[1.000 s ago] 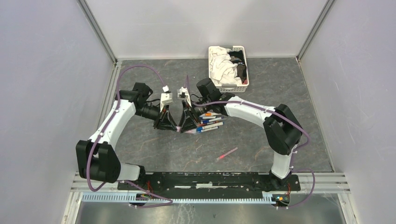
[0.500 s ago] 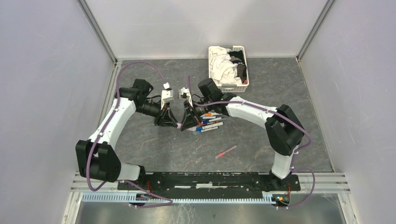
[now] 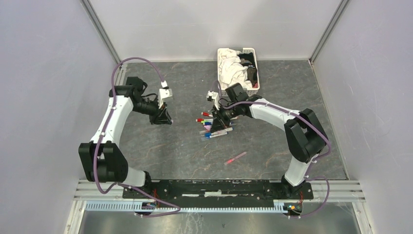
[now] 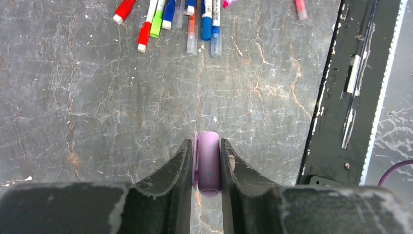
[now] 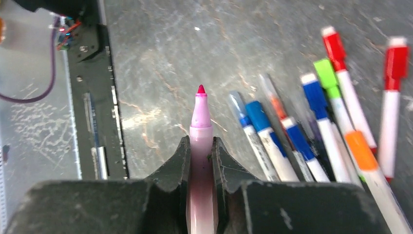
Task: Open the pen caps
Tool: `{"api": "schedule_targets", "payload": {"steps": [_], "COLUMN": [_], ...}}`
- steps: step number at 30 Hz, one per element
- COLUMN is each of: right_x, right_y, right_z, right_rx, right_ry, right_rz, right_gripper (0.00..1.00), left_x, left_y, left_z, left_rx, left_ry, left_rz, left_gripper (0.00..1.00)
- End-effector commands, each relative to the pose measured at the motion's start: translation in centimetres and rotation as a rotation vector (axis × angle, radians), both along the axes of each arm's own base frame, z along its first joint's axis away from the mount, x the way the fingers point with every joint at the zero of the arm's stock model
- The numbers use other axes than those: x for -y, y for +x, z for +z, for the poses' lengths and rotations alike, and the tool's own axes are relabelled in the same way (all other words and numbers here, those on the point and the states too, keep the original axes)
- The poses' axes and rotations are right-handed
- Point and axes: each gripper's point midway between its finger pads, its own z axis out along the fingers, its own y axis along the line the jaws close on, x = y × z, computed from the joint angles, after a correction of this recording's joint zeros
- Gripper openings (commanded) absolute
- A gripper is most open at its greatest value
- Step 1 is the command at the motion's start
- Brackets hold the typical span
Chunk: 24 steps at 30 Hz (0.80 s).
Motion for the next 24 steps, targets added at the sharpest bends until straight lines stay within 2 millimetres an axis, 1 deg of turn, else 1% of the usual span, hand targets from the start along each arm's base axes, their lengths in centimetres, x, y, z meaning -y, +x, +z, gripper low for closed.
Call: {"api": "schedule_targets", "payload": {"steps": [1, 2, 3, 5, 7, 9, 10, 12, 14, 16, 19, 22, 24], "right_x": [3.6, 5.1, 7.4, 11.9, 16.4, 19.5, 20.6, 22.3, 23.4, 23.8, 24.5, 25.0, 25.3], "right_y": [4.6, 6.0, 7.6, 9.5, 10.2, 10.5, 10.4, 10.4, 10.7, 11.1, 11.4, 11.9, 11.7], "right_z": [0.1, -0.6, -1.3, -3.1, -5.2, -6.5, -7.0, -7.8, -8.2, -8.2, -8.5, -8.5, -8.4], "right_rx": [0.103, 0.124, 0.137, 0.144, 0.152, 0.157, 0.149, 0.156, 0.169, 0.183, 0.196, 0.211, 0.216], "right_ry": [-0.07, -0.108, -0.162, -0.267, -0.38, -0.451, -0.458, -0.476, -0.491, -0.491, -0.523, -0.542, -0.547], "right_rz": [-0.26, -0.362, -0.483, -0.698, -0.875, -1.006, -1.057, -1.144, -1.194, -1.22, -1.248, -1.267, -1.283], "right_gripper": [0.0, 0.0, 0.0, 0.0, 0.0, 0.0, 0.0, 0.0, 0.0, 0.0, 0.0, 0.05, 0.13], "left_x": [0.2, 0.4, 0.6, 0.5, 0.2, -0.4, -0.7, -1.4, -1.8, -2.0, -1.7, -1.0, -0.6], "left_y": [1.9, 2.5, 3.3, 5.0, 6.5, 8.2, 8.8, 9.7, 10.1, 10.4, 10.3, 9.9, 9.5], "left_z": [-0.6, -1.1, -1.8, -3.2, -4.7, -6.1, -6.8, -8.1, -9.3, -10.3, -11.5, -12.4, -12.9], "left_rx": [0.063, 0.061, 0.068, 0.076, 0.099, 0.112, 0.107, 0.085, 0.06, 0.046, 0.033, 0.024, 0.015], "left_ry": [-0.031, -0.049, -0.064, -0.071, -0.045, -0.005, 0.013, 0.047, 0.072, 0.09, 0.118, 0.135, 0.143], "left_rz": [0.044, 0.083, 0.127, 0.234, 0.329, 0.434, 0.471, 0.535, 0.567, 0.58, 0.579, 0.559, 0.542], "left_gripper": [0.02, 0.02, 0.02, 0.02, 0.02, 0.02, 0.02, 0.03, 0.04, 0.05, 0.07, 0.13, 0.16]}}
